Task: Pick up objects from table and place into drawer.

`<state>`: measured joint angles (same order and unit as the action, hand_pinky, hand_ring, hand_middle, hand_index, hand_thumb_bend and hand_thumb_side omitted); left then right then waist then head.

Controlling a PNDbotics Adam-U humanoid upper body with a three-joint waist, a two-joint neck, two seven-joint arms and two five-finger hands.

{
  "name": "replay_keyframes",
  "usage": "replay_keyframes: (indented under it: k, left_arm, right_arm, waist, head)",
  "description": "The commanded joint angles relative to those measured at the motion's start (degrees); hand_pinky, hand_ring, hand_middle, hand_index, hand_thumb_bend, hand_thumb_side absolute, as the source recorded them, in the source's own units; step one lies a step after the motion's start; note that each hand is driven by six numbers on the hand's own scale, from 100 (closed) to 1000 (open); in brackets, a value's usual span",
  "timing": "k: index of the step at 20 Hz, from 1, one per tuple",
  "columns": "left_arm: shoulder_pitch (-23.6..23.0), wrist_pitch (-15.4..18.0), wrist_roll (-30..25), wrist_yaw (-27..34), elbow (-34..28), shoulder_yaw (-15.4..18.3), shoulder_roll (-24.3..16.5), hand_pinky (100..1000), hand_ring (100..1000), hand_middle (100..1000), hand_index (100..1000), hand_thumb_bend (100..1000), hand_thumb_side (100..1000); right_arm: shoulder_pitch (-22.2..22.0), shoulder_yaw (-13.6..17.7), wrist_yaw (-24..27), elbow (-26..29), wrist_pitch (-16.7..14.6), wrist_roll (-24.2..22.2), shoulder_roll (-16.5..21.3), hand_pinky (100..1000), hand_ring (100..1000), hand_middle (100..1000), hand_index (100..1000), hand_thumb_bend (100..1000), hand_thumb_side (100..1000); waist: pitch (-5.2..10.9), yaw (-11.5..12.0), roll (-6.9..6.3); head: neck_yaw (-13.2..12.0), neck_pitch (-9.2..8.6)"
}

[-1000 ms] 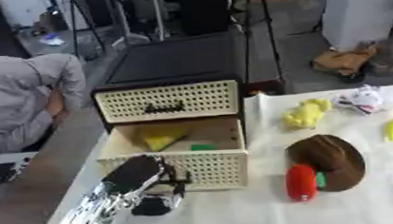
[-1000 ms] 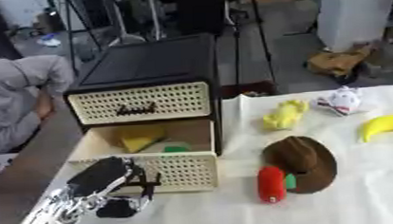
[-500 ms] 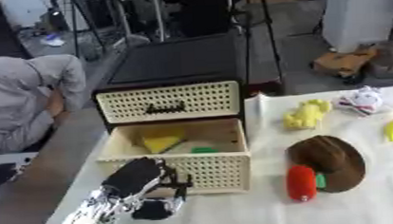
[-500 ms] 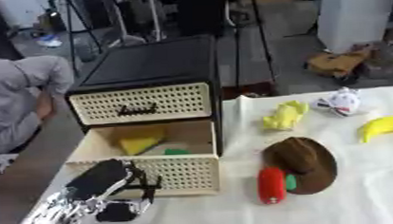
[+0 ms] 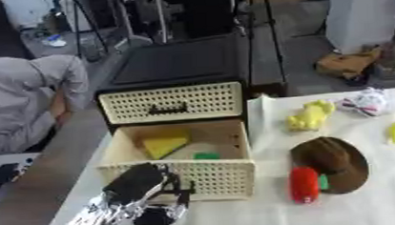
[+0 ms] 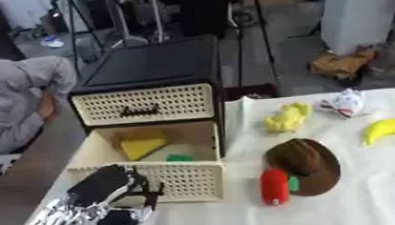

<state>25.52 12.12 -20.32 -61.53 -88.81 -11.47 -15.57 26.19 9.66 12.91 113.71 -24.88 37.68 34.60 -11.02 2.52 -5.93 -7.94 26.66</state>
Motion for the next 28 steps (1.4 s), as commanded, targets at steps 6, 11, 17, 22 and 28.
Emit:
replay_keyframes:
  k: [6,11,17,22,28]
  left_arm:
    - [-0.77,0.58,-0.34,-0.4,-2.33,-0.74,1.03,100,100,100,552,100,630]
    - [-1.93,0.58,-0.51,-0.93,-3.34,-1.06,2.6,100,100,100,538,100,632]
    - [-2.96,0.52,-0.72,-1.82,-3.89,-1.23,3.59,100,100,100,537,100,632]
    - [-3.58,0.55,-0.77,-2.34,-4.39,-1.33,3.97,100,100,100,536,100,631]
    - [-3.96,0.54,-0.81,-2.45,-5.18,-1.38,4.16,100,100,100,530,100,629]
  right_arm:
    - [0.32,0.79,-0.59,0.88,-0.01,0.84,1.99,583,732,596,740,100,803]
    - [0.25,0.82,-0.69,0.88,0.1,0.97,1.96,584,732,596,740,100,799]
    - [0.1,0.94,-0.83,0.88,0.14,1.19,2.0,584,732,596,740,100,798]
    - [0.02,0.99,-0.93,0.88,0.19,1.27,2.03,583,732,596,740,100,799]
    - [-0.1,1.05,-1.03,0.88,0.17,1.46,2.08,583,732,596,740,100,798]
  waist:
    - [0.93,0.32,0.4]
    - [0.97,0.37,0.34]
    - [1.03,0.3,0.31]
    - [1.08,0.33,0.28]
    - [1.19,0.38,0.31]
  head:
    - [0.24,0.37]
    - [0.37,0.25]
    - [0.49,0.2]
    - [0.58,0.22]
    - [0.65,0.1]
